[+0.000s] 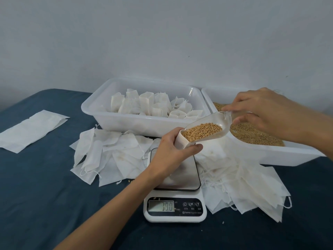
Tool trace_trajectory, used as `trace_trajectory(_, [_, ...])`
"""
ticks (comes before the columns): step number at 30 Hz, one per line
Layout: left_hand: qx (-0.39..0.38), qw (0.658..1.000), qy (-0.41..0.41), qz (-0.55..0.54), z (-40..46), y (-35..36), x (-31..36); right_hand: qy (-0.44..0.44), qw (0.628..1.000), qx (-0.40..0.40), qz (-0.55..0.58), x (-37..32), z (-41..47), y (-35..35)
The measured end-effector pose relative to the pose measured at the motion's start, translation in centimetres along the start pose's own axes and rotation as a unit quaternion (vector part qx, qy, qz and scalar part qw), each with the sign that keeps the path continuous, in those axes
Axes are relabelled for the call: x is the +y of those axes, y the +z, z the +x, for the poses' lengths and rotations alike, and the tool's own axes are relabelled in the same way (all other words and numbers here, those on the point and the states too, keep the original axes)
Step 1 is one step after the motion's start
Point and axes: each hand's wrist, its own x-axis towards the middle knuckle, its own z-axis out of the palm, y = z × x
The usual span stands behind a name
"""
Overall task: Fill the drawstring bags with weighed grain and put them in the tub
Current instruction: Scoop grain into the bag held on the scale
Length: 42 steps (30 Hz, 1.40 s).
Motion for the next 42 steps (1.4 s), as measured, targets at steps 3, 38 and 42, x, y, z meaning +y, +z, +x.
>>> trace_trajectory(3, [0.003, 1.0, -0.004, -0.005, 0.0, 0.0, 0.1, 0.013, 1.0, -0.008, 0.011, 0.1, 0.0, 0.5])
trace_trajectory(38, [0.081, 0.991, -0.058, -0.089, 0.0, -0.2, 0.5, 0.378, 0.917, -0.056, 0.11, 11.3, -6.8, 8.2])
trace_trajectory(42, [0.068, 0.995, -0.042, -0.056, -0.1, -0.2, 0.4, 0.391, 0.908, -0.131, 0.069, 12.5, -6.2, 8.6])
